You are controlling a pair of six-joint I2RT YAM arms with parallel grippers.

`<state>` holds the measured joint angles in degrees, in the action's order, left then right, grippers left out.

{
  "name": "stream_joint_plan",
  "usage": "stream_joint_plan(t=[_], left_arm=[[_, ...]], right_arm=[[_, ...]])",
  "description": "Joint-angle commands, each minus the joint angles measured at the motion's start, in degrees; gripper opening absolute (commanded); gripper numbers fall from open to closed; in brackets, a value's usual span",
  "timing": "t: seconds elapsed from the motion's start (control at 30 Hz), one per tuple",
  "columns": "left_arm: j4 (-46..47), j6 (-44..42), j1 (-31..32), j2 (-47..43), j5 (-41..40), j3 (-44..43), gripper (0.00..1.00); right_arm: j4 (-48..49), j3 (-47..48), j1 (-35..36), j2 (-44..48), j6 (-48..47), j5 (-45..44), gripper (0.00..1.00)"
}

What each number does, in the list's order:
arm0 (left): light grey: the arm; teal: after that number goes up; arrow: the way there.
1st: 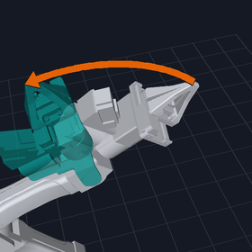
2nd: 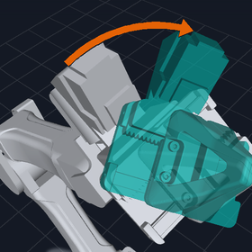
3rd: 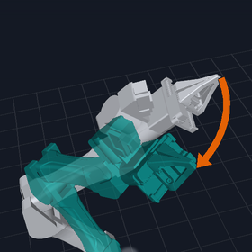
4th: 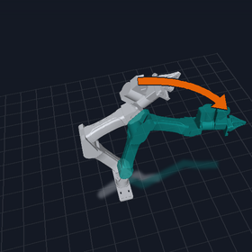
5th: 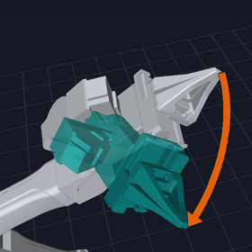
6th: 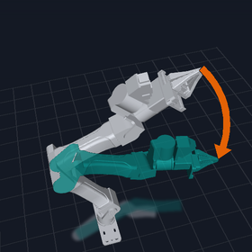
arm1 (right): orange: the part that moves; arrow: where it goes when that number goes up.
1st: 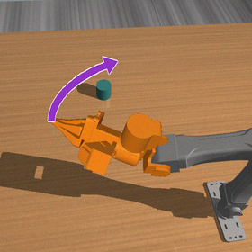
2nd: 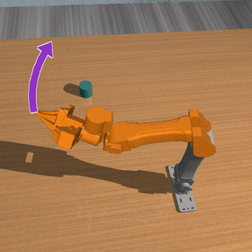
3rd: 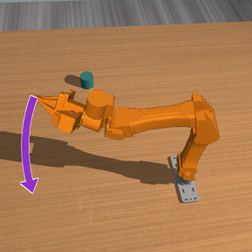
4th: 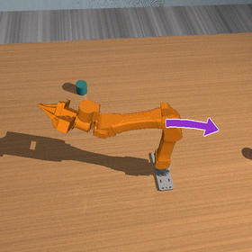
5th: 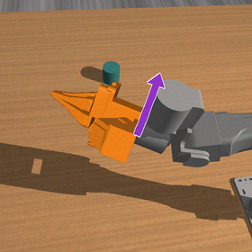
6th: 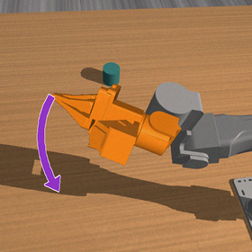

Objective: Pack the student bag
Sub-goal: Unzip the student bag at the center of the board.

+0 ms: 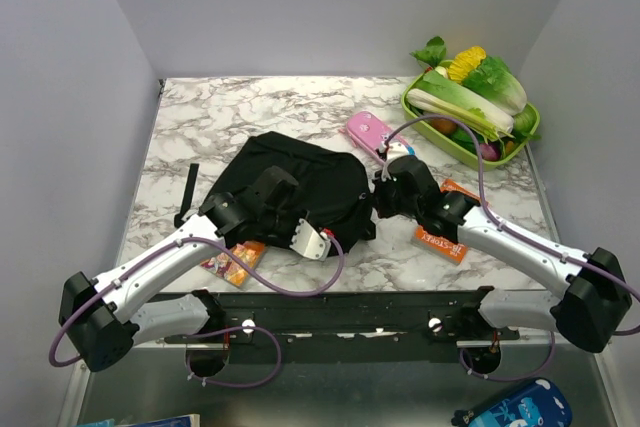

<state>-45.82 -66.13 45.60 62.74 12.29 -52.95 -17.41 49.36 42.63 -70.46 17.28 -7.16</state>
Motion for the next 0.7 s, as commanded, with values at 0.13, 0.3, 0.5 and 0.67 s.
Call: stream_joint_plan(t=[0.13, 0.3, 0.5, 0.67], left_arm=[[-11.13, -6.55, -4.20, -2.62, -9.30, 2.32, 0.02], [-9.29, -11.11, -14.13, -4.12, -9.04, 5.21, 0.01], [-4.18, -11.49, -24.41, -2.72, -5.98, 3.75, 0.08], [-8.05, -2.88, -24.42, 0.36, -0.61, -3.12, 0.20]], right_arm=[[0.62, -7.08, -2.29, 9.44, 5.48, -16.75, 0.01], [0.45, -9.99, -2.20, 10.26, 6.01, -10.78, 0.01], [3.34, -10.87, -1.94, 7.01, 6.72, -4.01, 0.01], [4.84, -9.29, -1.41, 3.75, 5.23, -1.90, 0.01]])
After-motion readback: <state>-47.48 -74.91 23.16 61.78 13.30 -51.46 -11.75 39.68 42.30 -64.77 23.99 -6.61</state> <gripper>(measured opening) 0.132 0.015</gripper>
